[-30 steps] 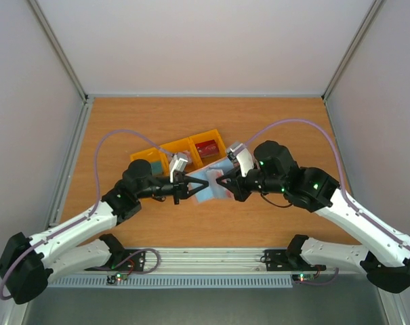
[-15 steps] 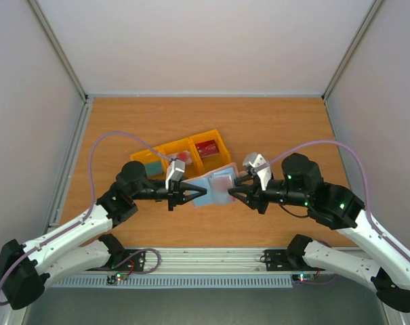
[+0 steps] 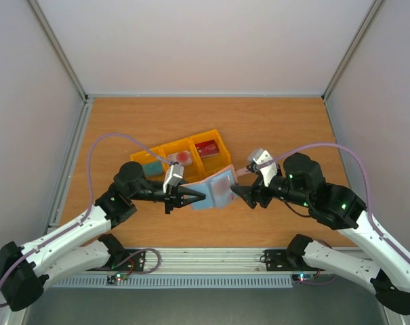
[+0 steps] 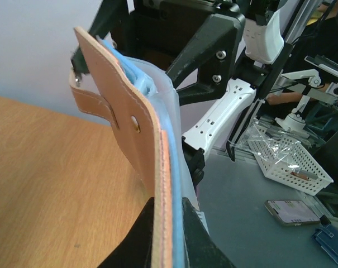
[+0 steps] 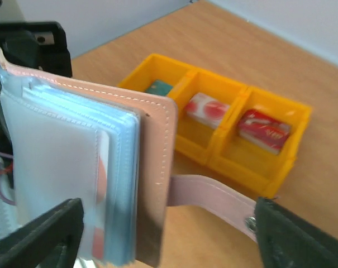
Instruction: Take the credit cards out of the card holder
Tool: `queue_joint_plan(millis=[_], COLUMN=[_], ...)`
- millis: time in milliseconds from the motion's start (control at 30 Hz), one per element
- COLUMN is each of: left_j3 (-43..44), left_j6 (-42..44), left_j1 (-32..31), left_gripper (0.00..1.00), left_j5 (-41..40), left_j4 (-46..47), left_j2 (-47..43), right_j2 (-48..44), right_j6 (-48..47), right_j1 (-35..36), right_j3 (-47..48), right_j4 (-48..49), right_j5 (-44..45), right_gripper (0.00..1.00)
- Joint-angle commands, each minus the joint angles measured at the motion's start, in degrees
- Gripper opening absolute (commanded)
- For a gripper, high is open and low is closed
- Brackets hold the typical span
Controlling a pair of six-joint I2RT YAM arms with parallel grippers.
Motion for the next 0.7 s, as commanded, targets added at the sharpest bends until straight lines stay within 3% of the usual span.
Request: queue_joint_plan(millis=[0,300,467,567,667], left_j3=[0.62,1.10,1.41,1.35,1.37], left_j6=[2.22,3.37,3.59,3.73,3.74], left_j1=[0.12,0.09,0.00,0.10,0.05], left_gripper=[0.00,0.00,0.00,0.00,0.00], left_j5=[1.81,3.31,4.28,4.58,4.61], left_j4=[4.32,4.16,4.30,4.00,3.62], left_j2=[-1.21,-1.51,-1.92,-2.69,-3.12], right_j2=[-3.24,-0.74,1.27,3.48,5.62], right_j6=[-2.58,-5.21,-4.56,-4.59,-3.96], right_j1=[-0.44,-2.80,-8.71,-12.22,-15.51], right_j3=[0.70,4.01,5.08,5.47,5.51], right_j4=[2.30,-3.57,-2.12,-2.32,-1.95], right_j5=[2.16,-7.35,-20.19,-29.34,-35.89], right_gripper=[0.93,0.99,0.97,0.85,0.61])
